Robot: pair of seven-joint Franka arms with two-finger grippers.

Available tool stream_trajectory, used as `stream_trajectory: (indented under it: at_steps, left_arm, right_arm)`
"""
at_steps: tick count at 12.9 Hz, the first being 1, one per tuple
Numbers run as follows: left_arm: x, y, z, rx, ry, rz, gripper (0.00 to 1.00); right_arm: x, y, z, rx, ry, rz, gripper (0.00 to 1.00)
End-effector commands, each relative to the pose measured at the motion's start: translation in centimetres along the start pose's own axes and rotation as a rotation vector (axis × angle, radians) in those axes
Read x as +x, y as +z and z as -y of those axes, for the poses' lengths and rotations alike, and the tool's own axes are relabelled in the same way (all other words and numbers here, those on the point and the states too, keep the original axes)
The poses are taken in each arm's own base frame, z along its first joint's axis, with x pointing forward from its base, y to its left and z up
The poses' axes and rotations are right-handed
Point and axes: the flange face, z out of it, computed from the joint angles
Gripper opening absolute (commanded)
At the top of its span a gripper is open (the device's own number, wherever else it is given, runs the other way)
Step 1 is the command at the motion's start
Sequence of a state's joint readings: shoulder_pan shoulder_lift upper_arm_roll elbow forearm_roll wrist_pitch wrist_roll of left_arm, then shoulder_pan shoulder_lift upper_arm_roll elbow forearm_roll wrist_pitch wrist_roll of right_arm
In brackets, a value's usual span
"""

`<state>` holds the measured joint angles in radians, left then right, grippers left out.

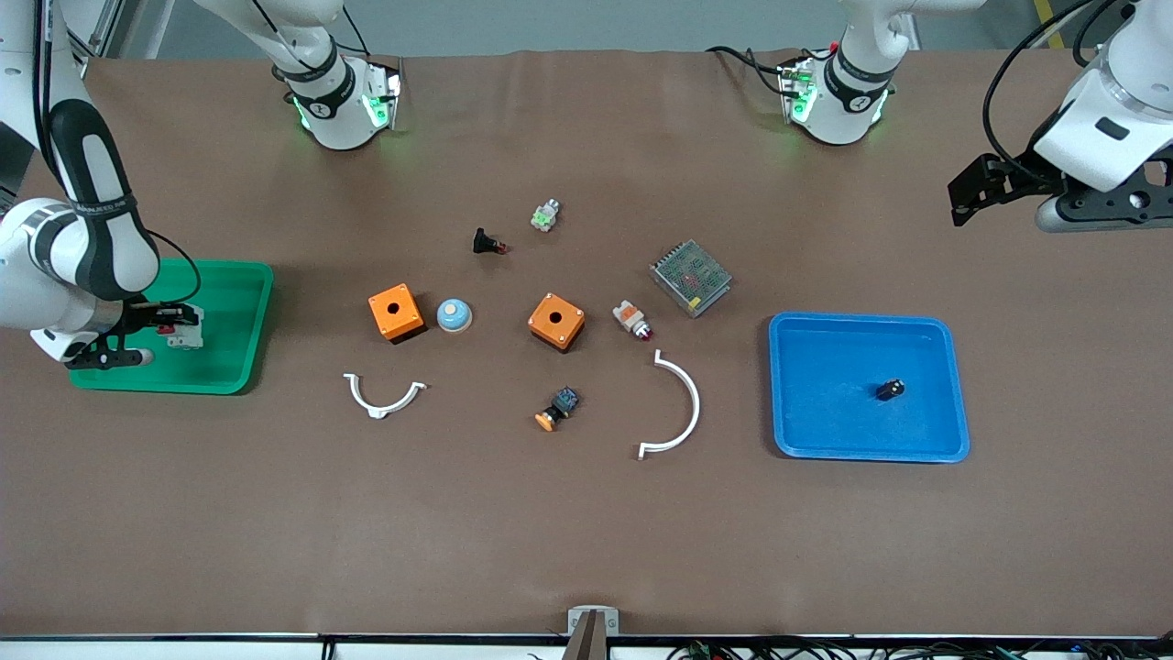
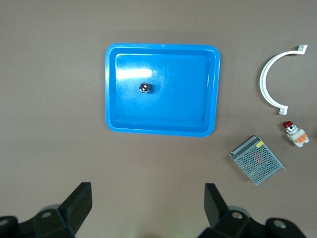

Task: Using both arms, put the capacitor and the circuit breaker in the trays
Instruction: 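Lower the breaker into the green tray and open the right gripper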

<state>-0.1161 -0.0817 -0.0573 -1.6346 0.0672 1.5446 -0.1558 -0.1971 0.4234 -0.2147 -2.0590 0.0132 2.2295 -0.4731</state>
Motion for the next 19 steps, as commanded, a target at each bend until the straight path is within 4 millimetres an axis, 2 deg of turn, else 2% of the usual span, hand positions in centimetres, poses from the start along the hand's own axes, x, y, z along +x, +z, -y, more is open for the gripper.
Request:
stream_trajectory:
  at_steps: [1,2,4,8,9,11,13,14,15,16,19]
  left_arm:
    - [-1.0,-0.8,1.1,0.015,0.008,-0.005,1.0]
    - [-1.3,-1.3,1.2,0.008,0.005,-0.013,1.0]
    - [-1.6,-1.1,1.1,0.001,0.004,-0.006,1.0]
    - [-1.8,-0.4,1.2,-0.001,0.002,0.008,1.0]
    - [-1.9,-0.5,1.2,-0.018,0.001,0.009,1.0]
    - [-1.9,-0.4,1.1,-0.036,0.0,0.012,1.0]
    - [-1.8,-0.4,1.2,-0.036,-0.001,0.012,1.0]
    - [-1.8,-0.5,1.3,-0.036,-0.005,0.011,1.0]
    - [-1.8,-0.4,1.5,-0.038,-0.009,0.013,1.0]
    - [-1.8,-0.4,1.6,-0.038,-0.011,0.013,1.0]
    - [-1.8,-0.4,1.5,-0.038,-0.009,0.011,1.0]
  right_arm:
    - [0.1,-0.1,0.0,-0.009,-0.02,-0.004,0.87]
    - [0.2,-0.6,0.0,-0.011,-0.024,-0.005,1.0]
    - [1.1,-3.2,0.5,-0.005,-0.037,0.004,1.0]
    - [5.6,-15.8,5.4,-0.016,-0.087,0.04,1.0]
    - [6.5,-19.0,7.4,-0.036,-0.1,0.006,1.0]
    - [6.9,-24.4,11.0,-0.028,-0.054,-0.011,1.0]
    - [6.5,-31.2,18.1,-0.031,-0.007,-0.061,1.0]
    - [6.0,-32.6,20.7,-0.031,0.03,-0.05,1.0]
    - [4.6,-34.6,22.3,-0.023,0.076,-0.054,1.0]
    - [3.7,-36.0,22.7,-0.006,0.096,-0.083,1.0]
    - [3.6,-37.0,21.8,-0.003,0.104,-0.12,1.0]
